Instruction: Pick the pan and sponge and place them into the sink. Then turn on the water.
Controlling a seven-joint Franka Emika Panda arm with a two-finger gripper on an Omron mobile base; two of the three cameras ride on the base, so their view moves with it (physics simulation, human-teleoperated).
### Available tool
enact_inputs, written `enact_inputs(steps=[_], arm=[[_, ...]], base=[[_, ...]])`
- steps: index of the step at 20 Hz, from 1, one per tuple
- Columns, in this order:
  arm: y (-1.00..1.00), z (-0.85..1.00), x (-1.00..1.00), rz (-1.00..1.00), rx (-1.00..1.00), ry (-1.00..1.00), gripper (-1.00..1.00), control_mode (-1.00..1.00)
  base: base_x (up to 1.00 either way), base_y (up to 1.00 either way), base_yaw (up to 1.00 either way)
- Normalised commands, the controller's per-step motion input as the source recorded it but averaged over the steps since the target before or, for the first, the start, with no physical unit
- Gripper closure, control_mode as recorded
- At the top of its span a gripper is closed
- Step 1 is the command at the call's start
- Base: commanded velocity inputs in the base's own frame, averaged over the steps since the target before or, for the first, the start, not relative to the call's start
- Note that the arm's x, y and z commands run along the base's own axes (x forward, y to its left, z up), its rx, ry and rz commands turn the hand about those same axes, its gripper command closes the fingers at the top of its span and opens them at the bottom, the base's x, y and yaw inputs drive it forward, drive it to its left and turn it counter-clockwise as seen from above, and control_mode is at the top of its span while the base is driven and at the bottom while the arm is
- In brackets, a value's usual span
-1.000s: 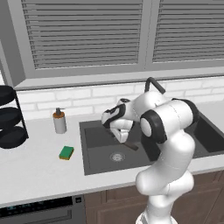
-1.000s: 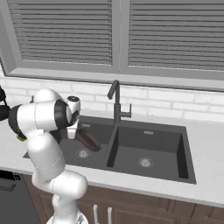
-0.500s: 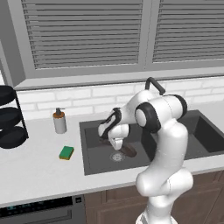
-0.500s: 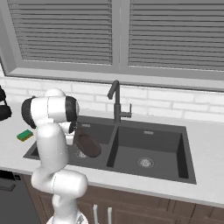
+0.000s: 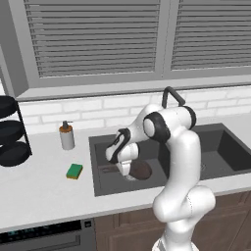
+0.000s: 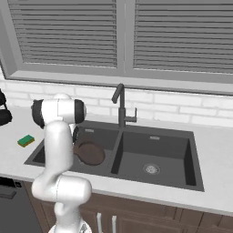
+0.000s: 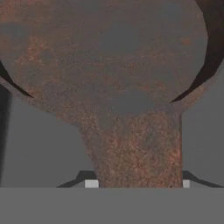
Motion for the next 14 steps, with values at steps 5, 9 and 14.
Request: enact_inputs(steps=[5, 9, 14], arm=[[-0.14, 0.12, -0.04, 0.0, 0.01, 0.0, -1.0, -1.0], [0.0, 0.4, -0.13, 0.0, 0.0, 0.0, -1.0, -1.0], [0.0, 0.59, -0.18, 0.01, 0.0, 0.0, -1.0, -1.0]], base=[[0.0, 0.0, 0.0], [0.0, 0.0, 0.0], [0.0, 0.0, 0.0]])
